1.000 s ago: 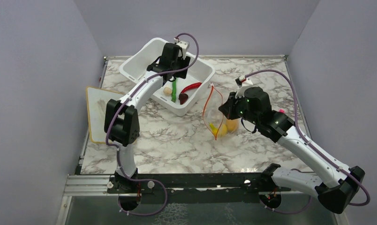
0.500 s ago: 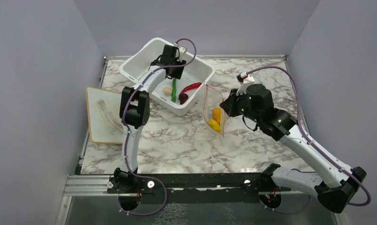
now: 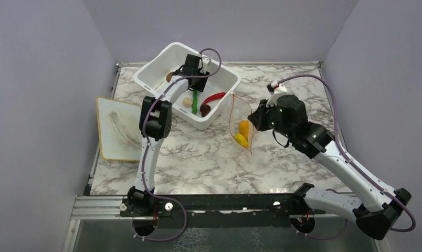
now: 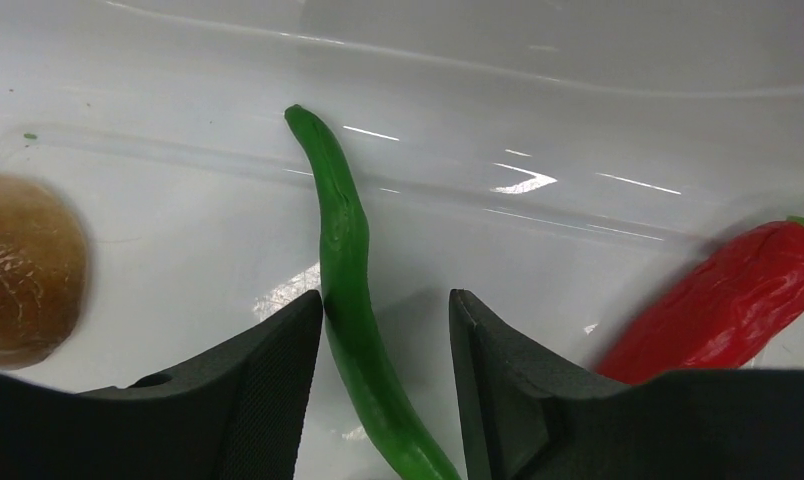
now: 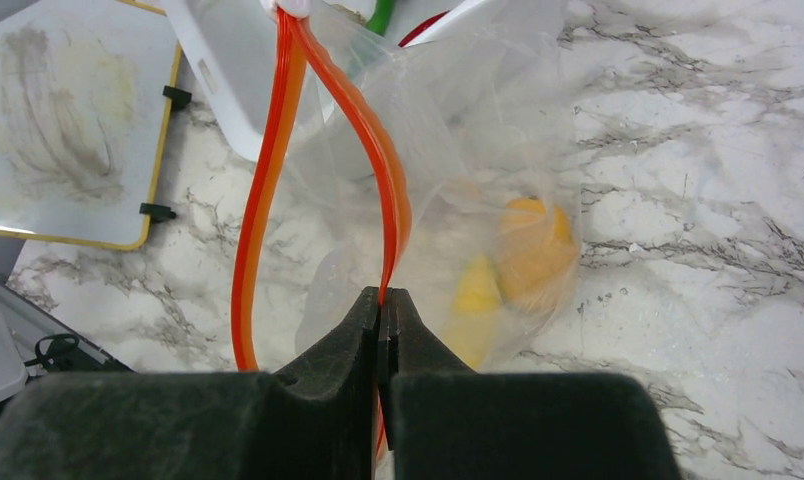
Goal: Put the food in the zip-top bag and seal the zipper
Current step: Pick up the fake vegetable from the bin.
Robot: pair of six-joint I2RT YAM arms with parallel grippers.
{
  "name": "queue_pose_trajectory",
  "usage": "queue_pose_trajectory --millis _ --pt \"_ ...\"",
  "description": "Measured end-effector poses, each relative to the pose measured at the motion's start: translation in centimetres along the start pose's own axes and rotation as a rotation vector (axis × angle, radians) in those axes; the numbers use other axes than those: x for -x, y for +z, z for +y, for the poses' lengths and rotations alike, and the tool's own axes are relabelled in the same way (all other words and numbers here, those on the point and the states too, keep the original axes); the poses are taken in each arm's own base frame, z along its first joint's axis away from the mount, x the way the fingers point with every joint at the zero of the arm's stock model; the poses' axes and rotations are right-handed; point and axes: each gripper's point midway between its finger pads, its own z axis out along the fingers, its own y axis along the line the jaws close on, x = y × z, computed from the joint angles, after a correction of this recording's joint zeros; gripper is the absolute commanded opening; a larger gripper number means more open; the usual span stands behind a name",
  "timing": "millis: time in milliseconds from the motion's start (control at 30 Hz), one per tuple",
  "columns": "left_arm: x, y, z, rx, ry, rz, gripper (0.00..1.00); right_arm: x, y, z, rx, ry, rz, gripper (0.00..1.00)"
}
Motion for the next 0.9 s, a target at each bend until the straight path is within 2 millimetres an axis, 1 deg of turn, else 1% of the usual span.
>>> queue_pose_trajectory --millis 133,167,233,267,400,467,600,700,767,833,900 --pt "-1.1 1.2 0.1 0.0 -0.005 0.023 0.45 0.1 -0.5 -0.2 -0.01 0.003 -0.006 0.01" --pt "-1.4 1.4 0.2 0.0 -0.008 0.029 0.41 0.1 -0.6 -0.3 -0.012 0.003 -0.007 0.01" --pt "-1.1 1.4 0.3 0.003 -0.012 0.021 0.3 0.1 -0.8 -0.4 -0.015 0.003 -0.009 0.01" --pt "-1.0 1.4 0.5 0.007 -0.013 0.016 0.26 0.1 -0.8 -0.4 -0.017 0.003 -0.009 0.01" --pt "-0.9 1.4 0.6 0.01 -0.023 0.012 0.15 0.0 -0.8 -0.4 -0.019 0.004 -0.005 0.01" --pt "-0.9 1.4 0.6 0.011 -0.026 0.011 0.12 0.0 -0.8 -0.4 -0.019 0.008 -0.004 0.01" --pt "-1.0 1.3 0.5 0.01 -0.047 0.013 0.09 0.0 -0.8 -0.4 -0.019 0.011 -0.003 0.01" --pt "-1.5 0.7 0.2 0.009 -0.08 0.024 0.07 -0.2 -0.8 -0.5 -0.025 0.013 0.004 0.01" --pt "-1.5 -0.2 0.0 0.006 -0.104 0.027 0.06 -0.5 -0.7 -1.0 -0.054 0.01 0.02 0.01" --pt "-0.9 -1.3 -0.3 -0.002 -0.134 0.014 0.06 -0.6 -0.7 -1.5 -0.09 0.008 0.036 0.01" --pt "0.3 -2.9 -0.7 -0.014 -0.158 -0.011 0.05 -0.2 -1.1 -1.9 -0.12 0.008 0.045 0.01"
